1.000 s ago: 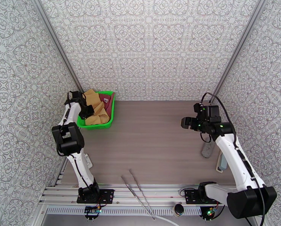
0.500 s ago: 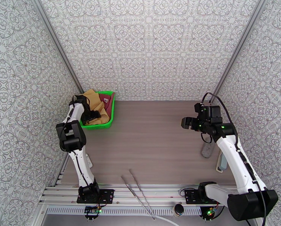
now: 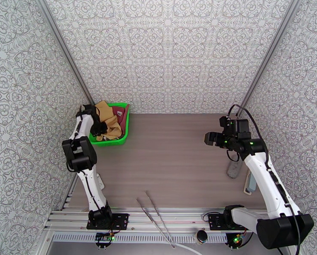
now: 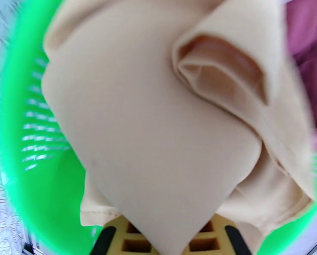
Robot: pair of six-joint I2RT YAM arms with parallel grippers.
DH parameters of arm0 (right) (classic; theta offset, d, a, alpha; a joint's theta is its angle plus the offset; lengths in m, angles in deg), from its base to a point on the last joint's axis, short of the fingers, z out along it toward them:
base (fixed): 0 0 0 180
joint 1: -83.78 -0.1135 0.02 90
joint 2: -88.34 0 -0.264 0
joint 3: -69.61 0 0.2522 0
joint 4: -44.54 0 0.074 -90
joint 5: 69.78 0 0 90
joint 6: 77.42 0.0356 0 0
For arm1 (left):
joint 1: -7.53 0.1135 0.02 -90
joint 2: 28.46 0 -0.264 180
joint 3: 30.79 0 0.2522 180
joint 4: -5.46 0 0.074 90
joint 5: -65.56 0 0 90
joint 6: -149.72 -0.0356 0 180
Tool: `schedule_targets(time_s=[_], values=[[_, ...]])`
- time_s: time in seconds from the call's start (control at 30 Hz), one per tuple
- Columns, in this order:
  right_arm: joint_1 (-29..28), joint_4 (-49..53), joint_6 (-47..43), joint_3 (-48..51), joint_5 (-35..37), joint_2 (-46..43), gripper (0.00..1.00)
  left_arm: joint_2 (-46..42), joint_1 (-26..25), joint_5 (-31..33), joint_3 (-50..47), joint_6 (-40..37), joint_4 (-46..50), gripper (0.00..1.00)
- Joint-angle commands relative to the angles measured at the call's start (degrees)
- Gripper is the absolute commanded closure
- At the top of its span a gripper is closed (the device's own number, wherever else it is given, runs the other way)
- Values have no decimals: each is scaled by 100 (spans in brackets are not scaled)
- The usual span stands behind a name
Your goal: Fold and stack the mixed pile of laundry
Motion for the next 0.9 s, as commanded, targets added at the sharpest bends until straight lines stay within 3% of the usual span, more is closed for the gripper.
schedule_targets(time_s=[0.0, 0.37, 0.73, 0.87], values=[[-40, 9, 125, -138, -61, -44, 9, -857, -19, -29, 649, 2, 201, 100], [-44, -174, 213, -55, -235, -48, 8, -1190, -180, -424, 1980, 74, 634, 100], [-43, -227, 224, -15, -270, 16, 8, -674, -225, -351, 1340, -1, 160, 100], [-45, -257, 243, -42, -264, 119, 8, -185, -256, -353, 1722, -18, 40, 100]])
